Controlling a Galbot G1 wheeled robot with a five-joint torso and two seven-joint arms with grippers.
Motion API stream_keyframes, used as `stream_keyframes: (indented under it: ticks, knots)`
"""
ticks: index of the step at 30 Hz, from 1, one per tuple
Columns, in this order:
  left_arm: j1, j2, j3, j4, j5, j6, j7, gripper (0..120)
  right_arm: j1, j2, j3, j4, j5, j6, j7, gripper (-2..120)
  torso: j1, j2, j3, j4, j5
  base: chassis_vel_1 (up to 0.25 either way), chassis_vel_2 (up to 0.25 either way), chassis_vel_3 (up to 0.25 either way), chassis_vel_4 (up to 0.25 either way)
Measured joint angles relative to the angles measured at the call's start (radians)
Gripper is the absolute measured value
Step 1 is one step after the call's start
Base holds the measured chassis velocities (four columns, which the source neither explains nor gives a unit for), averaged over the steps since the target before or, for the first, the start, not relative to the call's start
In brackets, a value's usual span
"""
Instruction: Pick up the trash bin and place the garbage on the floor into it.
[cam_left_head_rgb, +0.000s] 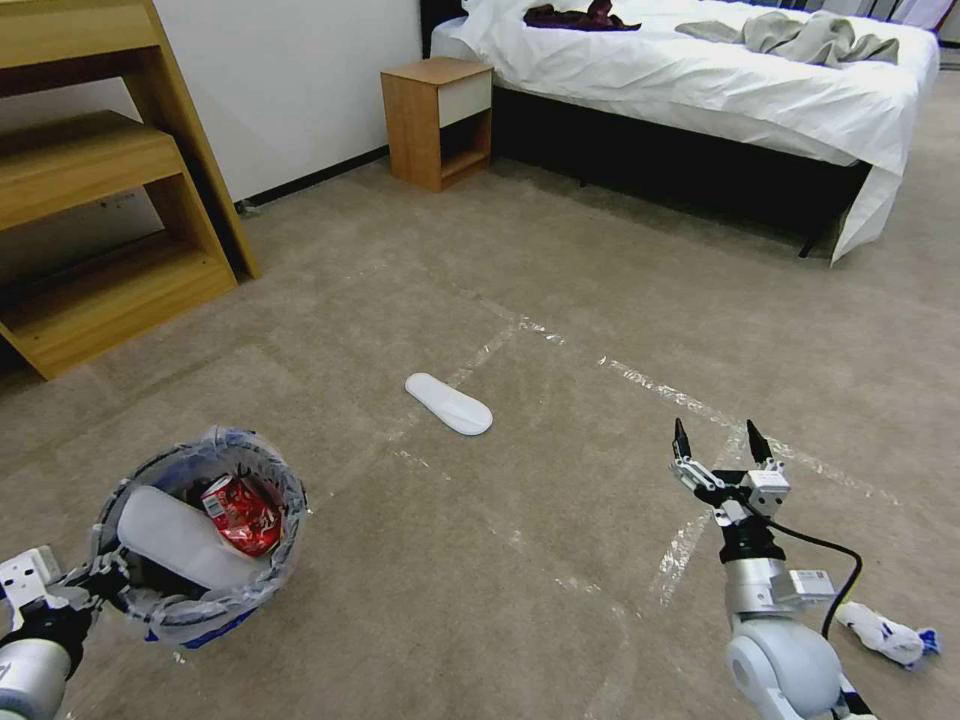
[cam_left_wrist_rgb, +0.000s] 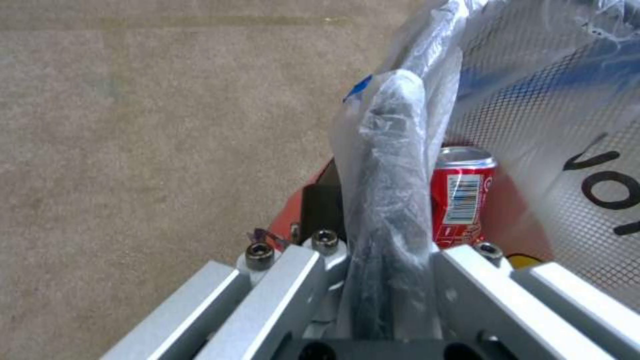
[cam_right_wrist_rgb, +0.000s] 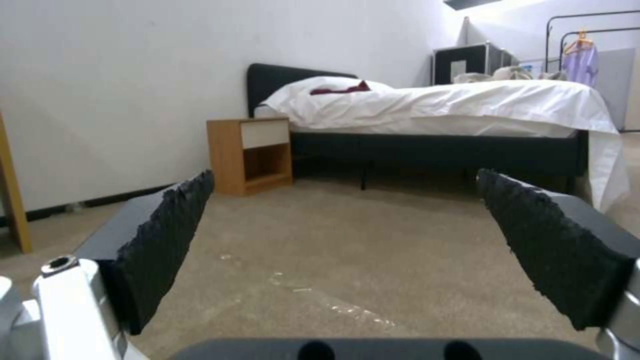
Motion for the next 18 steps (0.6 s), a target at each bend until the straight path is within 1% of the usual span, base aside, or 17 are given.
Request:
stream_keyframes:
  ticks: [9, 13, 18]
  knots:
    - [0.003, -0.006, 0.0, -0.005, 0.002, -0.001, 0.002, 1, 0.016, -0.004, -0.002, 0.003, 0.001, -0.015, -0.004, 100, 0.0, 0.0, 0.0, -0.0001, -0.0001, 0.0, 0.0, 0.0, 0.0]
    - [0.002, -0.01, 0.002, -0.007, 0.002, -0.001, 0.002, 1, 0.02, -0.004, -0.002, 0.006, 0.001, -0.023, -0.011, 100, 0.0, 0.0, 0.0, 0.0, 0.0, -0.065, 0.058, 0.07, -0.067]
    - [0.001, -0.012, 0.004, -0.007, 0.003, -0.001, 0.002, 1, 0.022, 0.0, -0.004, 0.009, -0.005, -0.036, -0.012, 100, 0.0, 0.0, 0.0, -0.0001, 0.0, -0.13, 0.128, 0.143, -0.129]
